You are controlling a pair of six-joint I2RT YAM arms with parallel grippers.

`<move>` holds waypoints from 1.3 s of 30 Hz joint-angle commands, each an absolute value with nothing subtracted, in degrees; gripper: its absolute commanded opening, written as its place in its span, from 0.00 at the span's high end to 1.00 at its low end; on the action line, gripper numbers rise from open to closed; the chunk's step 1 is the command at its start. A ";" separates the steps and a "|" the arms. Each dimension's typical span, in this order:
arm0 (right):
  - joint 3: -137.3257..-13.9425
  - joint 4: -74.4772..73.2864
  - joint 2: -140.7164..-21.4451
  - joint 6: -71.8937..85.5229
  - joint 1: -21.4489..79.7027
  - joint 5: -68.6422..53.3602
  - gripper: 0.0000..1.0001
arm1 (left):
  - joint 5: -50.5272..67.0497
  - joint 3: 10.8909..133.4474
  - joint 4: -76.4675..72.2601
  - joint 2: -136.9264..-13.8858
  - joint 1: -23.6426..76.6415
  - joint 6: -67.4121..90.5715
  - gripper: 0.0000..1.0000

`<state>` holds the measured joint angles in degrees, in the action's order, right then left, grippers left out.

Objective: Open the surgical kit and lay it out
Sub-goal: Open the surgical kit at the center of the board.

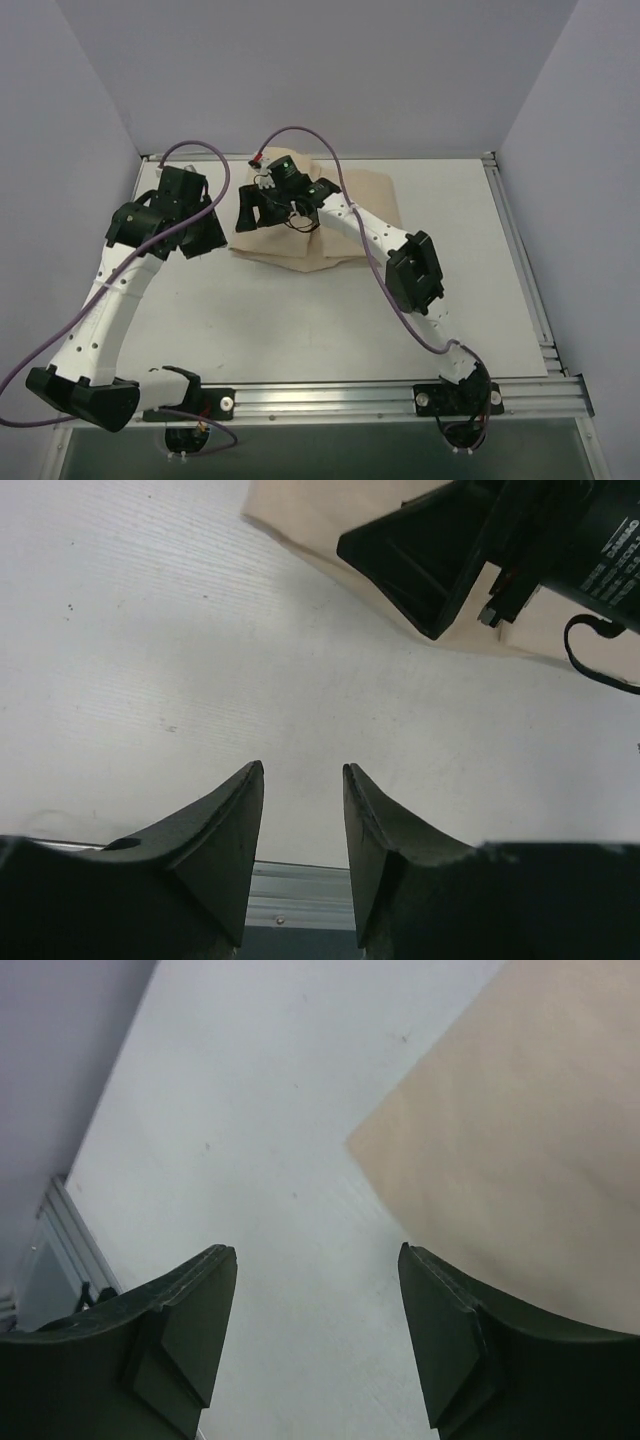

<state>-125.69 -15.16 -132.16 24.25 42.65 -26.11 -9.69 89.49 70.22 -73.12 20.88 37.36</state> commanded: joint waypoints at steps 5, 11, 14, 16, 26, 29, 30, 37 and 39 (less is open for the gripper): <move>-112.68 -17.57 -117.62 18.21 33.49 -20.48 0.25 | -9.85 88.86 70.32 -77.42 19.08 36.91 0.48; -110.57 -26.36 -116.80 14.33 34.01 -9.78 0.30 | -2.22 86.40 64.00 -82.86 15.48 36.30 0.38; -111.09 -27.77 -118.64 13.62 34.19 -7.56 0.34 | 2.09 85.78 61.27 -87.60 13.54 36.13 0.34; -113.28 -29.44 -120.49 13.89 34.45 -5.45 0.36 | 2.46 85.96 60.91 -90.34 12.57 36.12 0.32; -125.86 -39.81 -131.30 15.03 37.62 10.54 0.40 | -1.58 84.90 55.47 -103.53 9.67 34.54 0.25; -125.68 -40.60 -132.27 15.12 37.79 12.56 0.44 | -4.56 84.29 55.63 -104.59 9.32 35.15 0.23; -125.68 -41.21 -132.36 15.20 37.79 13.09 0.46 | -5.53 83.94 55.72 -104.68 9.23 35.50 0.23; -124.89 -41.75 -132.28 14.24 38.41 15.38 0.46 | -10.19 83.14 54.06 -109.14 8.18 34.63 0.19; -124.89 -41.92 -132.19 14.06 38.58 15.73 0.46 | -9.58 82.71 52.57 -110.47 7.82 34.02 0.21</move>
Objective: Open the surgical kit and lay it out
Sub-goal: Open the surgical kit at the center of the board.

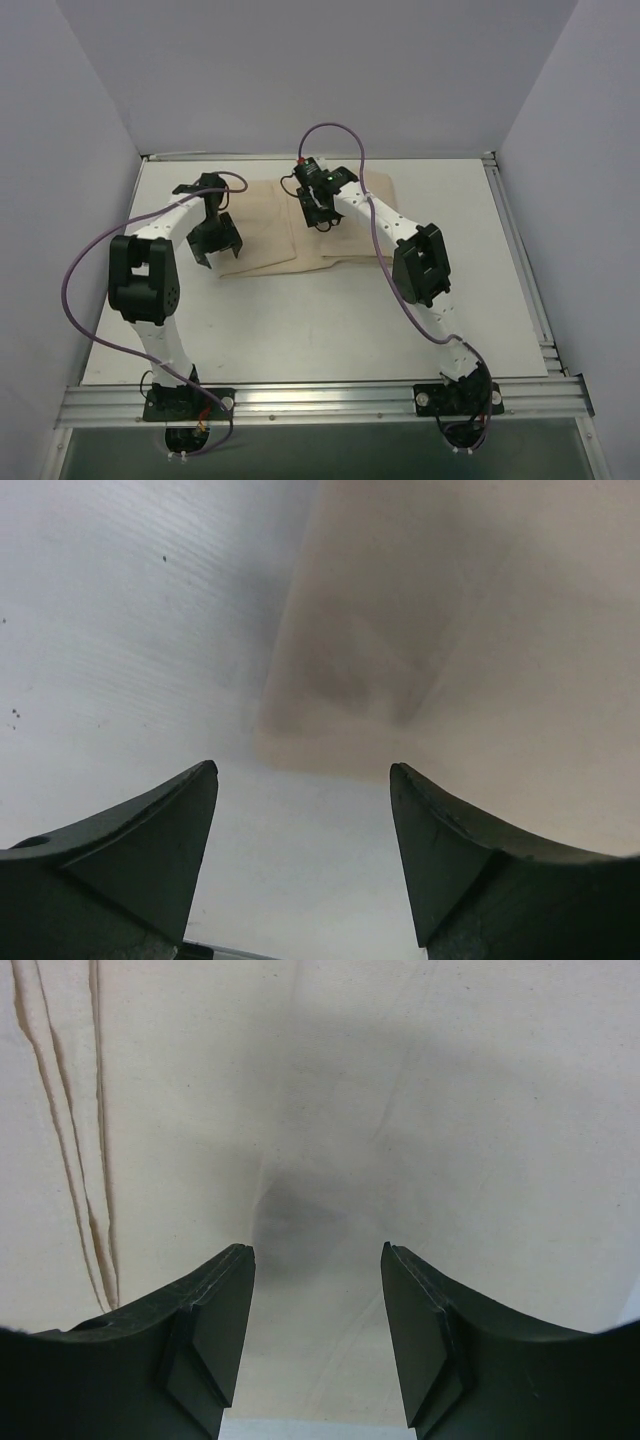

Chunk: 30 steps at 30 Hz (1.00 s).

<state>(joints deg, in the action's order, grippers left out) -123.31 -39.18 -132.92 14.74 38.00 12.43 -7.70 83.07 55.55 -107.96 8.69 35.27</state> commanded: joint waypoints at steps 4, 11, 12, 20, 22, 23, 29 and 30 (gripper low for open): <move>-125.42 -42.45 -132.89 13.97 38.58 15.38 0.46 | -8.97 82.88 50.28 -115.38 7.47 32.96 0.27; -127.18 -42.37 -133.95 14.15 38.76 13.01 0.46 | -7.38 83.94 50.01 -118.92 6.42 32.43 0.51; -127.26 -42.10 -134.03 14.15 38.85 12.66 0.45 | -7.38 83.85 50.01 -118.83 6.33 32.26 0.55; -129.20 -42.80 -138.86 15.12 38.58 10.81 0.44 | -7.65 84.29 50.98 -118.83 4.92 31.12 0.89; -128.85 -42.19 -139.31 15.12 38.58 11.07 0.51 | -7.73 84.11 50.98 -118.39 4.83 30.68 0.89; -129.02 -42.19 -139.22 15.29 38.50 11.86 0.60 | -7.82 84.11 51.06 -118.21 4.75 30.50 0.90; -128.76 -41.31 -135.36 16.43 38.15 14.59 0.85 | -8.00 84.99 51.15 -118.39 4.57 30.15 0.92; -129.54 -41.57 -134.39 16.44 38.06 14.50 0.85 | -8.09 85.34 51.24 -118.74 4.48 30.15 0.92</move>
<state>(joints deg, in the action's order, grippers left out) -127.85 -40.07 -139.17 15.49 38.30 12.01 -3.81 84.20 51.27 -116.31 5.89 32.10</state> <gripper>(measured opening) 0.186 0.140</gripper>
